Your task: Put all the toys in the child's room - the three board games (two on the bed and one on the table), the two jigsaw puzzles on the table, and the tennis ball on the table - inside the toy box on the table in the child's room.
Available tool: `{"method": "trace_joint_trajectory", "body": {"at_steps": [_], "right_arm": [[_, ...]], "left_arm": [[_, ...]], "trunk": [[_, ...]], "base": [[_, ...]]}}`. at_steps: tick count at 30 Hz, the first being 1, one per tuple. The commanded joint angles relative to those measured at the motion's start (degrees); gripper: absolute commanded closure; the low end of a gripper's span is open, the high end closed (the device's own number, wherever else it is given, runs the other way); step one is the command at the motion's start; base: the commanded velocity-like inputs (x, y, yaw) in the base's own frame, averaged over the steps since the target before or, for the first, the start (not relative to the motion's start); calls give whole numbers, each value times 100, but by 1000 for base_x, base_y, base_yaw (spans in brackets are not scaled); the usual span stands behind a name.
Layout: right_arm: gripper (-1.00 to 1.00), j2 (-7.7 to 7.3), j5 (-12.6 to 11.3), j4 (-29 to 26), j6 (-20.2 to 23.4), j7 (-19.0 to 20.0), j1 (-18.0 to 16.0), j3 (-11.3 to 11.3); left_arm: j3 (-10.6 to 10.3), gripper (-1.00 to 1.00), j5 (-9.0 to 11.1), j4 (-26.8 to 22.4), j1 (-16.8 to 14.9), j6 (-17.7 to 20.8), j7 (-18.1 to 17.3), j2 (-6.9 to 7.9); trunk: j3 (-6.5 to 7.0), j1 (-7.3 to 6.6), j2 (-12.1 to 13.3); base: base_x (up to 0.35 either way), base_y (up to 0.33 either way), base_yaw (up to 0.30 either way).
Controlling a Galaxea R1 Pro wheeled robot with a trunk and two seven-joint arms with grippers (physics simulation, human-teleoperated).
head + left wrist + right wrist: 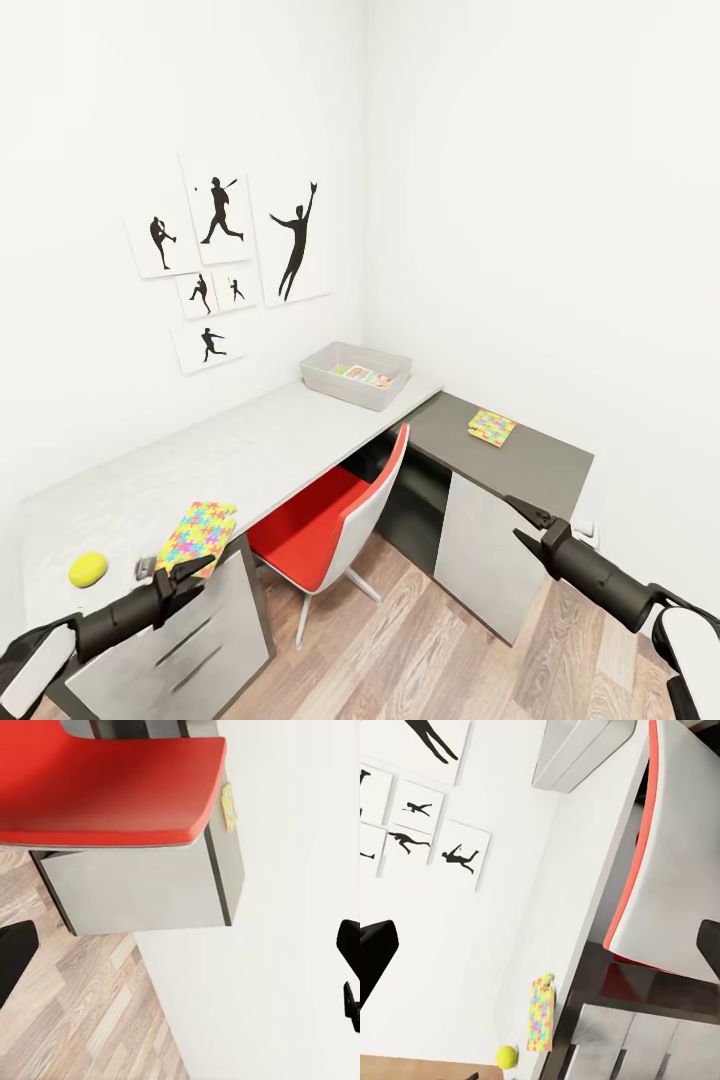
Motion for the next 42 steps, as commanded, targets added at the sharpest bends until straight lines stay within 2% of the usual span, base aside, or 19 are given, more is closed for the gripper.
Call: {"method": "trace_joint_trajectory", "body": {"at_steps": [1,6,9,13,16,18,24,27,30,34,37,42], "right_arm": [[-100,0,44,0,28,47,-7,-9],[-100,-11,43,0,27,51,-6,-9],[-100,-3,41,0,32,54,-6,-9],[-100,-7,40,0,34,61,-6,-2],[-100,5,40,0,34,62,-6,-1],[-100,9,41,0,35,63,-6,-1],[-100,-2,44,0,36,71,-6,-1],[-100,4,44,0,36,68,-6,-1],[-100,12,43,0,34,66,-6,-1],[-100,4,44,0,36,65,-6,-1],[-100,8,42,0,36,61,-6,-1],[-100,12,42,0,32,61,-6,6]], "left_arm": [[6,-100,23,35,-5,1,-3,0],[13,-100,23,86,-5,-262,51,-101],[12,-100,29,96,-5,-423,232,-166],[17,-100,38,98,-5,-468,535,-233],[35,-100,40,99,-5,-475,621,-256],[95,-100,40,99,-5,-473,650,-268],[465,-100,49,99,-5,-432,667,-264],[559,-100,49,107,-10,-417,660,-259],[604,-100,53,120,-12,-337,650,-251],[639,-100,61,124,-13,-30,604,-233],[761,-100,60,125,-14,411,569,-222],[1020,-100,59,125,-14,787,552,-220]], "trunk": [[-13,4,-13],[-13,4,-13],[-13,4,-13],[-85,92,-173],[-139,157,-294],[-175,201,-374],[-282,333,-615],[-336,399,-735],[-390,465,-855],[-462,553,-1016],[-516,619,-1136],[-606,728,-1336]], "base": [[0,0,0],[0,0,0],[0,0,0],[0,0,0],[0,0,0],[0,0,0],[0,0,0],[0,0,0],[0,0,0],[0,0,0],[0,0,0],[0,0,0]]}}
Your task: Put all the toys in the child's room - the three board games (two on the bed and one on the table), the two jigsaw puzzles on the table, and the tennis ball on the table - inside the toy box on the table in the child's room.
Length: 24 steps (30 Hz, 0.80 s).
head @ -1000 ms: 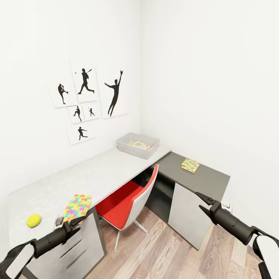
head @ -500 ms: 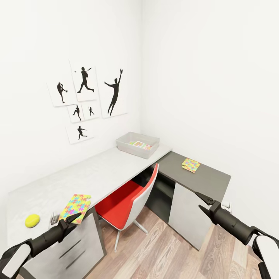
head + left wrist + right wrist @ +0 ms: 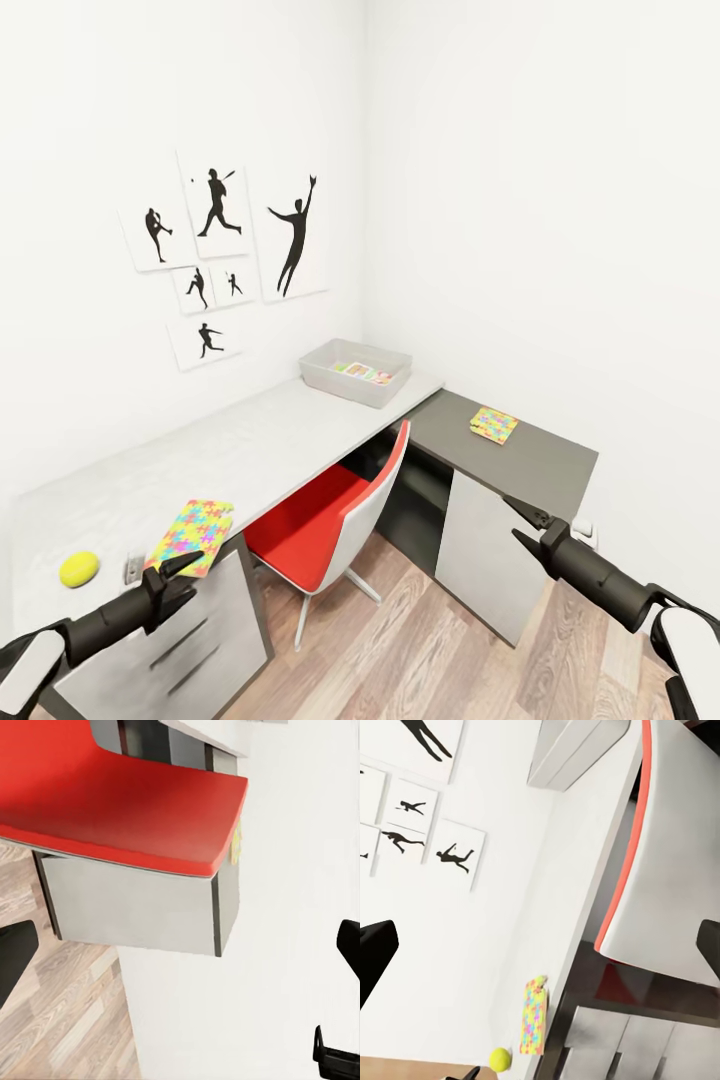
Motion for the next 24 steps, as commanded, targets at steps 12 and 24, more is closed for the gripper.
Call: {"method": "trace_joint_trajectory", "body": {"at_steps": [12,24], "right_arm": [[-100,-42,39,6,32,59,-6,-20],[-100,-39,41,15,29,43,-6,-16]], "left_arm": [[210,-100,-14,1,-5,407,-25,58],[336,-100,-28,1,-5,422,-240,189]], "trunk": [[-226,266,-491],[-441,529,-973]], "base": [[0,0,0],[0,0,0]]}}
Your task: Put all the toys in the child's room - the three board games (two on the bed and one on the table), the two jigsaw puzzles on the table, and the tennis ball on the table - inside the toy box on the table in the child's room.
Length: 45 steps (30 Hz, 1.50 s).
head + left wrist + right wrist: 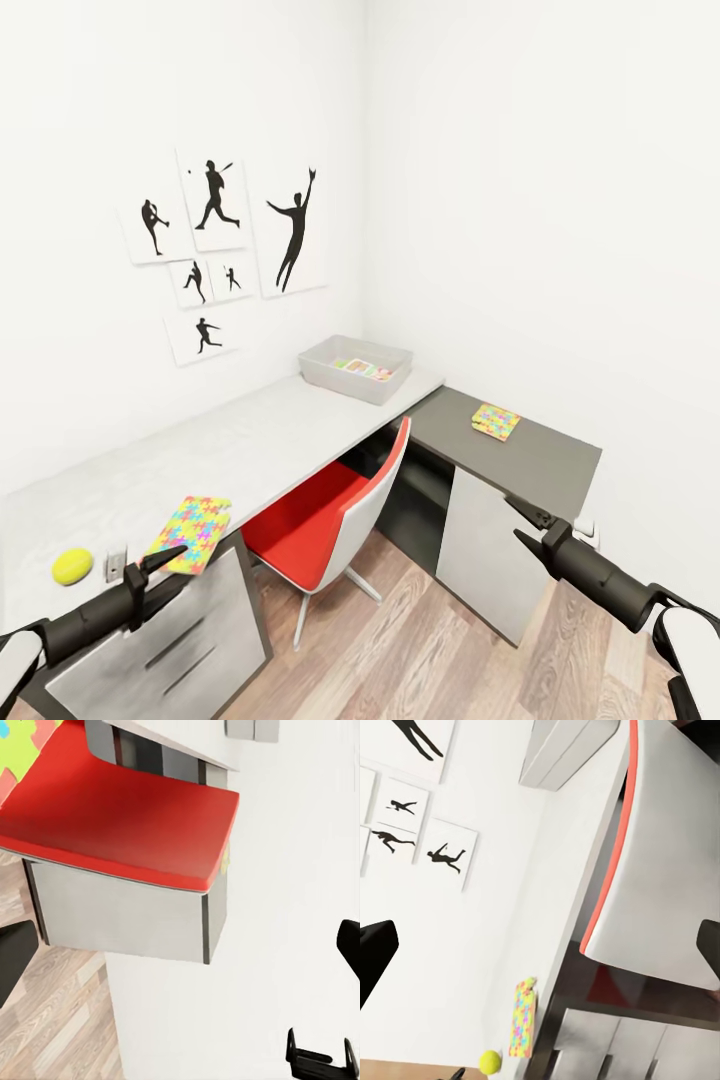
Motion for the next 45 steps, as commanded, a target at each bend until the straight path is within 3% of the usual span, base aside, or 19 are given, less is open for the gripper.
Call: {"method": "trace_joint_trajectory", "body": {"at_steps": [1,7,28,45], "right_arm": [[-100,1,41,2,28,47,-6,-9],[-100,0,42,3,28,47,-6,-9],[-100,-8,47,4,30,56,-6,-18],[-100,-9,47,4,28,49,-6,-18]], "left_arm": [[10,-100,-17,2,-5,22,-106,1],[11,-100,-32,2,-5,10,-270,3],[20,-100,-20,2,-5,26,-322,40],[20,-100,-19,2,-5,26,-408,216]], "trunk": [[-27,24,-48],[-134,155,-289],[-511,617,-1131],[-817,990,-1813]], "base": [[0,0,0],[0,0,0],[0,0,0],[0,0,0]]}}
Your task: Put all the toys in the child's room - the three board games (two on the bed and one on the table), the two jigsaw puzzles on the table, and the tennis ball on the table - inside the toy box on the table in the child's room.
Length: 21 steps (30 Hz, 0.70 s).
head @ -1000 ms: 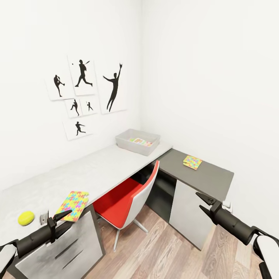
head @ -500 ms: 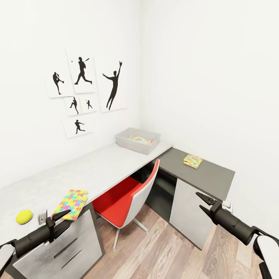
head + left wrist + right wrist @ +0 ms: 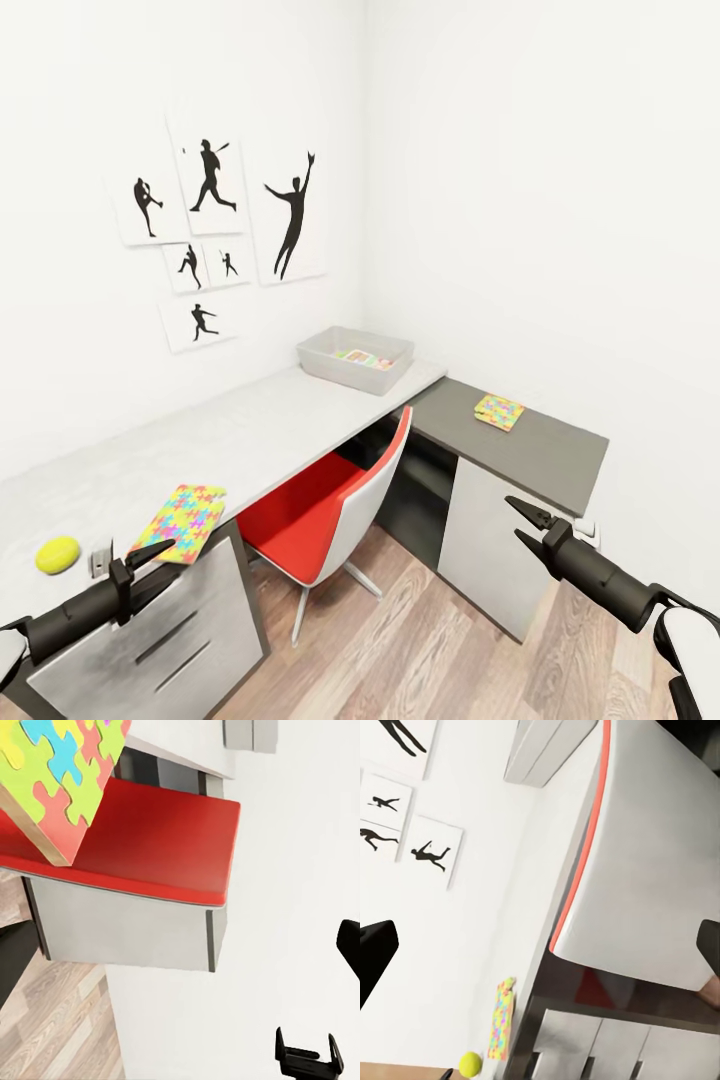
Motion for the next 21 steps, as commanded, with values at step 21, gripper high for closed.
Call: {"method": "trace_joint_trajectory", "body": {"at_steps": [21], "right_arm": [[-100,-3,42,16,27,45,-5,-9]], "left_arm": [[8,-100,-2,2,-4,25,-21,74]], "trunk": [[-384,462,-848]], "base": [[0,0,0]]}}
